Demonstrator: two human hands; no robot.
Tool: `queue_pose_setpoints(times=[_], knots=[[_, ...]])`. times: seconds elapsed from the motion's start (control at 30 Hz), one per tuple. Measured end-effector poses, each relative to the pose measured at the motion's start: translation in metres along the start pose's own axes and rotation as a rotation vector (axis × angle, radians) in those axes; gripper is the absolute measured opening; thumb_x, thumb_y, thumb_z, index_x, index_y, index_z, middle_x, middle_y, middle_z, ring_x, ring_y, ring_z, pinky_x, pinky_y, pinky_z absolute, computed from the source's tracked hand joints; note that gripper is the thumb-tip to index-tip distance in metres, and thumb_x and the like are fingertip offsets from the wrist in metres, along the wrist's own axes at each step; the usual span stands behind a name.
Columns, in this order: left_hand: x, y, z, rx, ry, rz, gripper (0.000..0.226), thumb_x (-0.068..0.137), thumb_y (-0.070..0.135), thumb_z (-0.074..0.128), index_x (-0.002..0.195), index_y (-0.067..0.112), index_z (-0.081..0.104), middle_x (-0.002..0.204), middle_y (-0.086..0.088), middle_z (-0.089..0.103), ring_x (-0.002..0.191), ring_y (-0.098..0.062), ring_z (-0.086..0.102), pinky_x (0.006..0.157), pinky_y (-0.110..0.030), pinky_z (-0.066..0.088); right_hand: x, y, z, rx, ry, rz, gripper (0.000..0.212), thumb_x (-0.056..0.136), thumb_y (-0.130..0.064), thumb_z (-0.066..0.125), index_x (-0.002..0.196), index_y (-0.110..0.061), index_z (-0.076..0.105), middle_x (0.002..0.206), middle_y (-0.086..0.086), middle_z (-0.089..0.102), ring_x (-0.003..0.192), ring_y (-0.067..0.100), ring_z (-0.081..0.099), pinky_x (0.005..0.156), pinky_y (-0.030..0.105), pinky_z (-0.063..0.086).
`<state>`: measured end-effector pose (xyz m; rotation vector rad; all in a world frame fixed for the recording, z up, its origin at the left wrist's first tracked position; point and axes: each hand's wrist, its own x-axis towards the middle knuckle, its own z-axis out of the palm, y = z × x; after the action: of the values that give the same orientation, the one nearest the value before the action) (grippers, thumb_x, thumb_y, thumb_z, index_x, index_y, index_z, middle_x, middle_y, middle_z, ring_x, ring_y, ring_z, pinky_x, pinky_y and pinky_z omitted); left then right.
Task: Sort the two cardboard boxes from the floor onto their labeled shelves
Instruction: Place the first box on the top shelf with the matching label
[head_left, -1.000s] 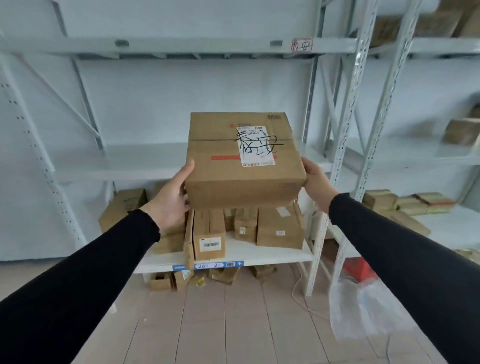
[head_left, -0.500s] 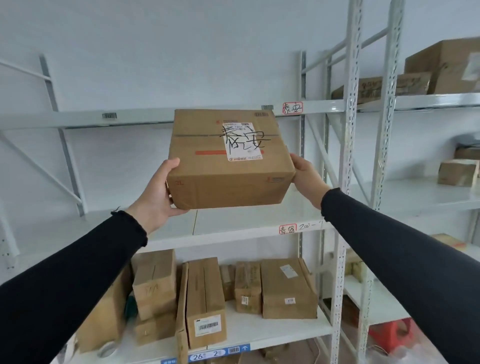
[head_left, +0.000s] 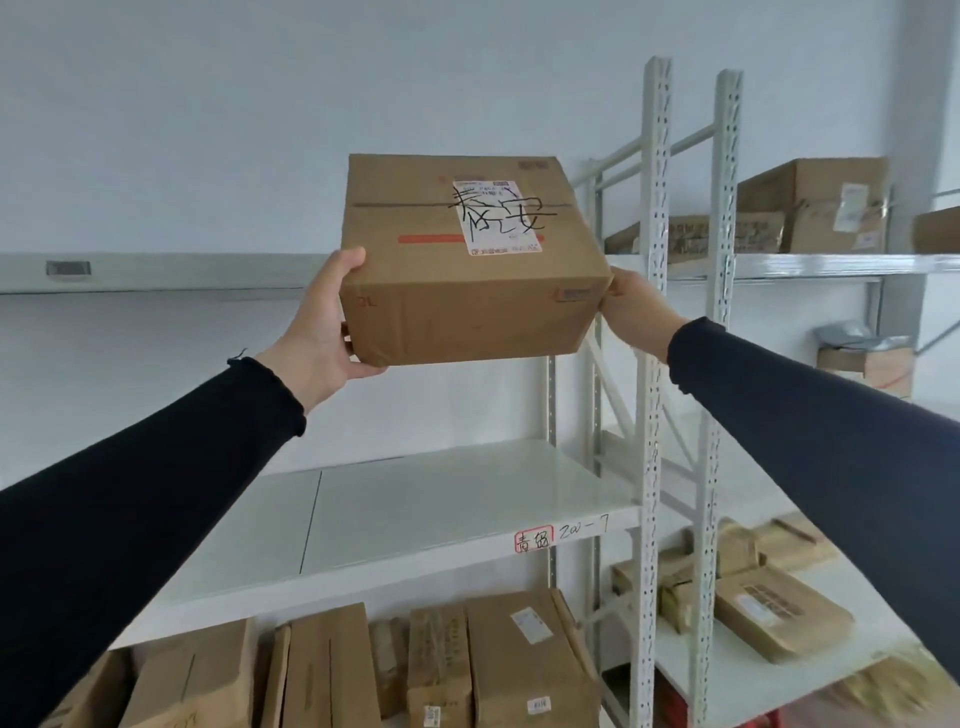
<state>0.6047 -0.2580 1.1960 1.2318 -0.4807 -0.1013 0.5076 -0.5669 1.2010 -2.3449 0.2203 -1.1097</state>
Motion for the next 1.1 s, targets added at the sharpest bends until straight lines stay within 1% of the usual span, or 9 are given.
queue_pose_setpoints(times=[0.17, 0.3, 0.43, 0.6, 0.73, 0.83, 0.9, 1.0, 1.1], knots=[[0.063, 0.017, 0.044, -0.018, -0.042, 0.06, 0.046, 0.078, 0.061, 0.068, 0.116, 0.035, 0.068, 0.122, 0.0, 0.071, 0.116, -0.028, 0.066, 0.103, -0.063, 0.048, 0.061, 0.017, -0.024, -0.183, 0.08, -0.047, 0.032, 0.098, -0.008, 0.033, 0.11, -0.002, 0.063, 0.097, 0.009, 0.061, 0.092, 0.03, 0.058, 0.082, 0.038, 0.048], [0.107, 0.035, 0.063, -0.06, -0.044, 0.077, 0.052, 0.072, 0.061, 0.072, 0.118, 0.036, 0.07, 0.122, -0.002, 0.07, 0.114, -0.029, 0.067, 0.101, -0.062, 0.049, 0.111, 0.029, -0.027, -0.265, 0.073, -0.082, 0.03, 0.097, -0.007, 0.035, 0.105, -0.001, 0.063, 0.093, 0.01, 0.059, 0.092, 0.034, 0.06, 0.08, 0.039, 0.048], [0.144, 0.053, 0.069, -0.06, -0.016, 0.09, 0.06, 0.071, 0.062, 0.072, 0.124, 0.035, 0.068, 0.126, -0.002, 0.069, 0.113, -0.03, 0.067, 0.1, -0.062, 0.049, 0.152, 0.033, -0.014, -0.295, 0.064, -0.133, 0.037, 0.098, -0.012, 0.033, 0.117, -0.007, 0.064, 0.109, 0.014, 0.067, 0.098, 0.036, 0.061, 0.089, 0.045, 0.052], [0.185, 0.065, 0.065, -0.006, -0.017, 0.088, 0.062, 0.068, 0.064, 0.07, 0.121, 0.032, 0.067, 0.13, 0.001, 0.069, 0.114, -0.031, 0.068, 0.101, -0.063, 0.046, 0.192, 0.032, 0.014, -0.291, 0.077, -0.127, 0.033, 0.097, -0.005, 0.032, 0.113, -0.002, 0.061, 0.098, 0.015, 0.061, 0.083, 0.029, 0.055, 0.073, 0.034, 0.044], [0.218, 0.071, 0.061, 0.117, -0.084, 0.079, 0.076, 0.073, 0.074, 0.058, 0.138, 0.034, 0.059, 0.144, -0.001, 0.063, 0.128, -0.032, 0.061, 0.111, -0.063, 0.036, 0.221, 0.032, 0.035, -0.28, 0.041, -0.111, 0.03, 0.097, -0.011, 0.037, 0.113, -0.001, 0.061, 0.106, 0.016, 0.065, 0.088, 0.032, 0.056, 0.074, 0.036, 0.043], [0.236, 0.075, 0.066, 0.242, -0.12, 0.171, 0.074, 0.087, 0.083, 0.034, 0.135, 0.037, 0.066, 0.133, 0.004, 0.073, 0.119, -0.021, 0.07, 0.093, -0.04, 0.052, 0.232, 0.035, 0.045, -0.195, 0.048, -0.093, 0.035, 0.098, -0.019, 0.039, 0.123, -0.002, 0.057, 0.106, 0.01, 0.057, 0.094, 0.031, 0.053, 0.08, 0.035, 0.04], [0.246, 0.074, 0.069, 0.314, -0.121, 0.207, 0.082, 0.084, 0.09, 0.024, 0.132, 0.04, 0.067, 0.125, 0.007, 0.077, 0.114, -0.017, 0.072, 0.086, -0.034, 0.052, 0.237, 0.039, 0.049, -0.168, 0.043, -0.078, 0.037, 0.099, -0.02, 0.037, 0.127, -0.003, 0.055, 0.105, 0.006, 0.052, 0.092, 0.026, 0.049, 0.079, 0.031, 0.035], [0.261, 0.07, 0.069, 0.469, -0.159, 0.266, 0.089, 0.08, 0.094, 0.023, 0.133, 0.038, 0.066, 0.128, 0.005, 0.075, 0.117, -0.02, 0.069, 0.095, -0.037, 0.049, 0.248, 0.047, 0.051, -0.172, 0.025, -0.056, 0.037, 0.101, -0.023, 0.037, 0.126, -0.002, 0.054, 0.105, 0.008, 0.053, 0.091, 0.026, 0.051, 0.078, 0.032, 0.037], [0.281, 0.058, 0.066, 0.633, -0.171, 0.246, 0.075, 0.087, 0.084, 0.038, 0.134, 0.032, 0.065, 0.134, -0.004, 0.072, 0.128, -0.033, 0.063, 0.112, -0.047, 0.045, 0.257, 0.056, 0.052, -0.18, 0.014, -0.029, 0.033, 0.102, -0.024, 0.038, 0.117, 0.0, 0.056, 0.1, 0.01, 0.055, 0.085, 0.026, 0.052, 0.074, 0.033, 0.039]])
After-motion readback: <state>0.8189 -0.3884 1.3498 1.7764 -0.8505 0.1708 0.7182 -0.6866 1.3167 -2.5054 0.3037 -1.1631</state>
